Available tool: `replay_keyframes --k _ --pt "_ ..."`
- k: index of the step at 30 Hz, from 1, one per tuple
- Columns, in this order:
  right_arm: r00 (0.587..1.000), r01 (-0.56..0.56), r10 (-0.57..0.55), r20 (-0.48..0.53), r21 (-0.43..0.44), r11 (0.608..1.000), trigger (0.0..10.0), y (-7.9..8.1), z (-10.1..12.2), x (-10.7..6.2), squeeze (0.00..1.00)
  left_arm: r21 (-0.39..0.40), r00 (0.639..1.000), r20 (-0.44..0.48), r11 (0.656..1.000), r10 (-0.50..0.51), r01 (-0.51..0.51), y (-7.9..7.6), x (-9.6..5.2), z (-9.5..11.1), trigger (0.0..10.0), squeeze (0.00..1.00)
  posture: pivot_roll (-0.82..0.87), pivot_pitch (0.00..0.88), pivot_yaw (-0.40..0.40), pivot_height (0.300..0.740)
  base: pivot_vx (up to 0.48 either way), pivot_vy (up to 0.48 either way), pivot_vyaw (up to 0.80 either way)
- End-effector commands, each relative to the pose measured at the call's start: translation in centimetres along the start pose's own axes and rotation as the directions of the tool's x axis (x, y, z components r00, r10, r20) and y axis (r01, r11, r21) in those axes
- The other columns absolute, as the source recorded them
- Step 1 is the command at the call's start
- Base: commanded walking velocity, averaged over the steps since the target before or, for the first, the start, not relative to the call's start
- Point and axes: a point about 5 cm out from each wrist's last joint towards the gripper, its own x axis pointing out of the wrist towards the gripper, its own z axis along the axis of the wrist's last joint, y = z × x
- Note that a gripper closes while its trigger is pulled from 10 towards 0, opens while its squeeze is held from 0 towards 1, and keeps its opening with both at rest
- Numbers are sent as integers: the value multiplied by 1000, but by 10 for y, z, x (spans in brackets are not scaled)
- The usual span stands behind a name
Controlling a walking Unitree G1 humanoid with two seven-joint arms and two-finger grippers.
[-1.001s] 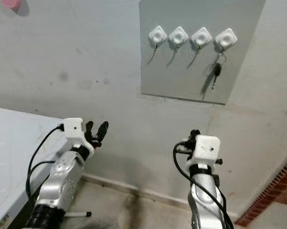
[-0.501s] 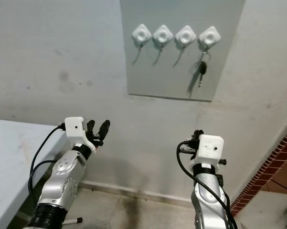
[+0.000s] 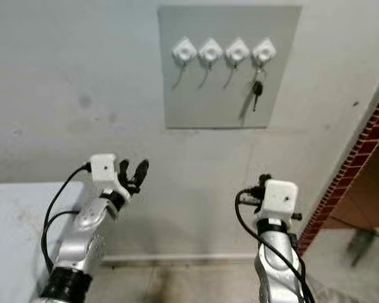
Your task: Hang keys on a hook
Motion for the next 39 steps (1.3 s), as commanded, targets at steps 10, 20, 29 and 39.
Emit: replay_keyframes --k 10,20,29,39 --pt "1000 10 -10 18 -15 1000 10000 -4 3 1 0 2 1000 -4 1000 -27 27 -7 2 0 10000 0 -54 0 43 740 0 -125 0" --pt "1000 1 0 17 -14 1000 10000 -1 2 1 0 1 1000 -13 1000 -9 9 -7 2 -2 10000 0 -48 0 37 740 0 -336 0" --pt "1000 -9 9 9 -17 1000 10000 0 1 1 0 -8 999 -31 1000 7 -7 -6 2 -4 10000 0 -47 0 33 740 0 0 0" --pt "1000 -9 9 4 0 1000 10000 2 1 0 0 -42 999 -48 999 -2 0 -6 1 -6 10000 0 -48 0 31 740 0 0 0"
